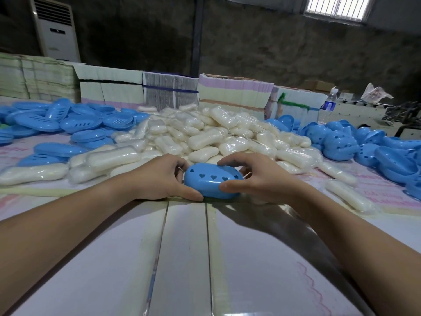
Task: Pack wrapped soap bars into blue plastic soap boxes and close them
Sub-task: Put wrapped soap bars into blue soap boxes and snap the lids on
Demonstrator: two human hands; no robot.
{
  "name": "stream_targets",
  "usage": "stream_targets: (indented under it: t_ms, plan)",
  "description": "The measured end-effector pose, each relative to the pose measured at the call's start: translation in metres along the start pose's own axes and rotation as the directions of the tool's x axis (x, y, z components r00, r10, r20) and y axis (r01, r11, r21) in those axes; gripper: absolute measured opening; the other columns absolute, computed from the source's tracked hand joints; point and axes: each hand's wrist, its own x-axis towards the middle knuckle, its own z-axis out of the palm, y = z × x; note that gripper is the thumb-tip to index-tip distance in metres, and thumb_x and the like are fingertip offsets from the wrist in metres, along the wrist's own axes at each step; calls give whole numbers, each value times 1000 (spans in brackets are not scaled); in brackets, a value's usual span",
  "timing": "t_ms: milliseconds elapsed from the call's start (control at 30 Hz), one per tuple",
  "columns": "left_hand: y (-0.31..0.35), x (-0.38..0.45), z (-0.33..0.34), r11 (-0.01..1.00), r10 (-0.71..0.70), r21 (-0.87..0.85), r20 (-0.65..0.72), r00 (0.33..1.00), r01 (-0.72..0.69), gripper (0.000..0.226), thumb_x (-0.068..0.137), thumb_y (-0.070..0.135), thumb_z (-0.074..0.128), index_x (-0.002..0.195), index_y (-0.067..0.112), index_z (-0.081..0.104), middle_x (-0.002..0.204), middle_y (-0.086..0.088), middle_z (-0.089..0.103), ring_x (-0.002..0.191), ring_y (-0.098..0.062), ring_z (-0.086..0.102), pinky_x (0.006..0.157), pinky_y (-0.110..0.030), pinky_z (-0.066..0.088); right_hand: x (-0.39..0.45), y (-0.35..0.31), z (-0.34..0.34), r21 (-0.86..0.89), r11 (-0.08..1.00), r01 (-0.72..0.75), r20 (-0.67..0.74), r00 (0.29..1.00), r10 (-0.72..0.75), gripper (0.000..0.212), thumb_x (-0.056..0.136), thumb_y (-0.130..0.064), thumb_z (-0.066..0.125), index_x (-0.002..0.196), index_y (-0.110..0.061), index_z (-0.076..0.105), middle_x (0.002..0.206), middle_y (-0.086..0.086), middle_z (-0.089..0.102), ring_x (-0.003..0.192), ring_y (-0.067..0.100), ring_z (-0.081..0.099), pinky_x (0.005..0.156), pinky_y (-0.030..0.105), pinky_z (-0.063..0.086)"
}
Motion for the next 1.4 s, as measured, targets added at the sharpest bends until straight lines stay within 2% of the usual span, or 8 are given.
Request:
stream_targets:
  t_ms: [300, 467, 567, 667, 800, 1033, 1200, 1400]
  plan:
    - [0, -4, 3, 1000, 16, 3, -44, 999, -16, 48, 64, 53, 89, 102, 34, 68, 70, 8, 59, 64, -8, 52, 60, -28, 39, 0, 3, 2, -93, 996, -5, 24, 1000, 7, 47, 76, -53, 72, 120, -41, 60, 116, -19, 59, 101, 0, 56, 89, 32, 51]
    - [-5, -7, 2, 997, 72, -26, -2, 997, -72, 66, 63, 57, 88, 120, 48, 56, 96, 7, 72, 88, -11, 67, 79, -31, 55, -3, 1, 7, -161, 986, 29, 18, 1000, -26, 50, 81, -55, 66, 126, -39, 56, 119, -13, 60, 100, 4, 54, 86, 31, 51]
    - [-6, -6, -1, 994, 88, -64, 0, 996, -88, 61, 69, 60, 83, 123, 51, 56, 80, 14, 68, 73, -2, 63, 69, -22, 49, -3, -2, 8, -222, 973, 57, 17, 998, -54, 53, 83, -55, 65, 131, -35, 53, 121, -10, 61, 103, 8, 54, 88, 34, 49]
    - [-6, -3, -4, 993, 91, -74, -5, 996, -91, 51, 76, 60, 75, 123, 46, 61, 61, 11, 52, 56, -3, 50, 62, -26, 39, -5, -5, 7, -262, 961, 91, 45, 996, -82, 57, 81, -51, 69, 133, -34, 50, 122, -9, 61, 103, 9, 53, 85, 27, 47]
    - [-3, -4, -9, 997, 82, 6, 62, 995, -82, 55, 79, 58, 74, 129, 40, 60, 75, 11, 61, 70, -7, 56, 68, -26, 45, -6, -7, 11, -324, 935, 142, 52, 990, -133, 66, 80, -48, 71, 139, -31, 47, 128, -9, 58, 108, 7, 49, 76, 15, 31]
    - [-9, -8, -3, 985, 174, 2, -24, 984, -174, 57, 78, 52, 80, 129, 49, 54, 81, 32, 63, 81, 5, 60, 67, -7, 44, -3, -9, 13, -344, 932, 111, -2, 993, -119, 54, 82, -53, 66, 131, -34, 54, 113, -9, 65, 94, 9, 55, 71, 11, 37]
    - [-9, -10, 4, 954, 296, 106, -157, 942, -282, 44, 77, 51, 79, 115, 49, 57, 64, 15, 59, 58, -7, 52, 53, -18, 38, -1, -6, 11, -161, 983, 86, -88, 991, -101, 45, 76, -63, 53, 113, -39, 60, 96, -14, 66, 85, 4, 58, 72, 25, 49]
    - [-6, -12, 2, 945, 310, 173, -217, 926, -276, 56, 70, 75, 59, 116, 42, 63, 66, 9, 62, 67, -7, 57, 59, -28, 42, 2, 3, 8, -336, 938, 86, -132, 982, -137, 56, 67, -68, 53, 117, -44, 54, 104, -17, 64, 94, 4, 52, 76, 27, 45]
